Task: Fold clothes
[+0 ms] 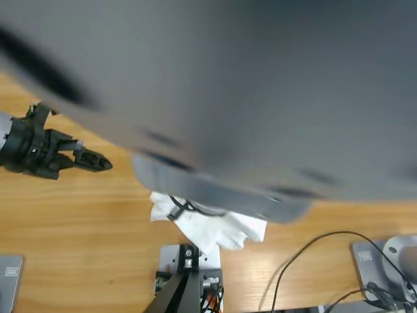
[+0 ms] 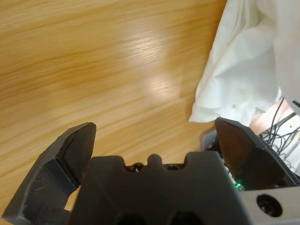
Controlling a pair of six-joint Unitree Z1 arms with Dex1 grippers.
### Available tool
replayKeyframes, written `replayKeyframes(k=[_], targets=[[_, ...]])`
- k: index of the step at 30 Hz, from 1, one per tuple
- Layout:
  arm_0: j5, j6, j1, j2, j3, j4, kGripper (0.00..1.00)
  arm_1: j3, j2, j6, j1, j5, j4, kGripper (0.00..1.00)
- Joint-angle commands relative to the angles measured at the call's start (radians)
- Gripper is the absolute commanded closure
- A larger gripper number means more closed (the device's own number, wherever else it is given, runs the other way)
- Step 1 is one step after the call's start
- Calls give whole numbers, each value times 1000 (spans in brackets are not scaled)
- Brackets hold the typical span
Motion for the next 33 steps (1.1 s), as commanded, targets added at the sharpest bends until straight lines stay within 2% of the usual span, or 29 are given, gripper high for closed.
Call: replayKeyframes(k=[1,5,9,20,24,28,30,31,32,33], targets=[[12,-8,10,-18,37,-11,9,141,-108,-6,54,15,-52,1000],[11,-8,10,-17,38,-13,9,182,-110,-23,54,28,-126,1000],[11,-7,10,-21,39,-12,9,252,-131,-100,54,25,-267,1000],[11,-7,10,-27,46,-13,9,443,-226,-220,26,76,-387,1000],[12,-7,10,-27,44,-13,9,468,-225,-246,19,93,-420,1000],[12,-7,10,-26,46,-13,9,464,-197,-253,19,160,-458,1000],[12,-7,10,-26,46,-13,9,464,-189,-223,19,145,-459,1000],[11,-7,10,-27,47,-13,9,463,-196,-202,19,133,-458,796],[12,-7,10,-27,48,-13,9,462,-212,-188,19,109,-458,286],[12,-7,10,-27,50,-13,9,462,-231,-168,19,93,-455,19]])
